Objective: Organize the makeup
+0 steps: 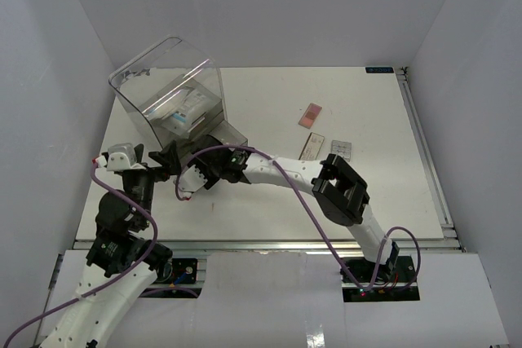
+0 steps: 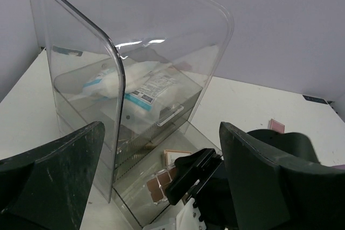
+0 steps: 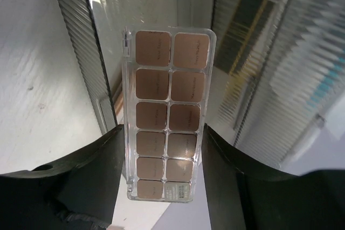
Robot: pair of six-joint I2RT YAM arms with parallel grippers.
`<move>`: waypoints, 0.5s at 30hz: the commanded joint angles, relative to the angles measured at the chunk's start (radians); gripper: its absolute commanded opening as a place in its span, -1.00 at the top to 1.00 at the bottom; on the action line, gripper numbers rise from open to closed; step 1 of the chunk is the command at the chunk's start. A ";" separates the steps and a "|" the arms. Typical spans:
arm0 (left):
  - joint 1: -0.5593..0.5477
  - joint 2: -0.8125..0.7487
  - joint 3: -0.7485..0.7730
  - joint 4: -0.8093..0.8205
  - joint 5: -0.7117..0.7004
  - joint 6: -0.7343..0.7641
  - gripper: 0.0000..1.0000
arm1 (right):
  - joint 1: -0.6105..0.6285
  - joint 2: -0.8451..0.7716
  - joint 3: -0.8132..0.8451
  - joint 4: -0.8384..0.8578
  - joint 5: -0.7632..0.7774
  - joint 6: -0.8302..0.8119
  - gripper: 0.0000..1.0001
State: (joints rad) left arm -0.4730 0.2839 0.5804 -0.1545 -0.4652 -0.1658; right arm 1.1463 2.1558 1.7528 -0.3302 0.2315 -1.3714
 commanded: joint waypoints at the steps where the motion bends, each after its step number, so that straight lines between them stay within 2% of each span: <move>1: 0.016 -0.009 -0.004 0.012 -0.009 0.005 -0.96 | -0.013 0.002 -0.012 0.157 0.046 -0.086 -0.12; 4: 0.024 -0.005 -0.004 0.014 0.004 0.005 -0.96 | -0.014 -0.001 -0.051 0.188 0.048 -0.083 -0.66; 6: 0.028 -0.002 -0.004 0.015 0.009 0.003 -0.96 | -0.014 -0.012 -0.066 0.204 0.052 -0.075 -0.80; 9: 0.031 0.000 -0.005 0.016 0.017 0.005 -0.96 | -0.017 -0.048 -0.084 0.203 0.049 -0.046 -0.80; 15: 0.033 0.006 -0.006 0.018 0.050 0.005 -0.96 | -0.043 -0.252 -0.215 0.172 0.032 0.060 -0.80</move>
State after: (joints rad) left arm -0.4469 0.2825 0.5802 -0.1492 -0.4537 -0.1658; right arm 1.1246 2.0928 1.6035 -0.1649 0.2649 -1.4079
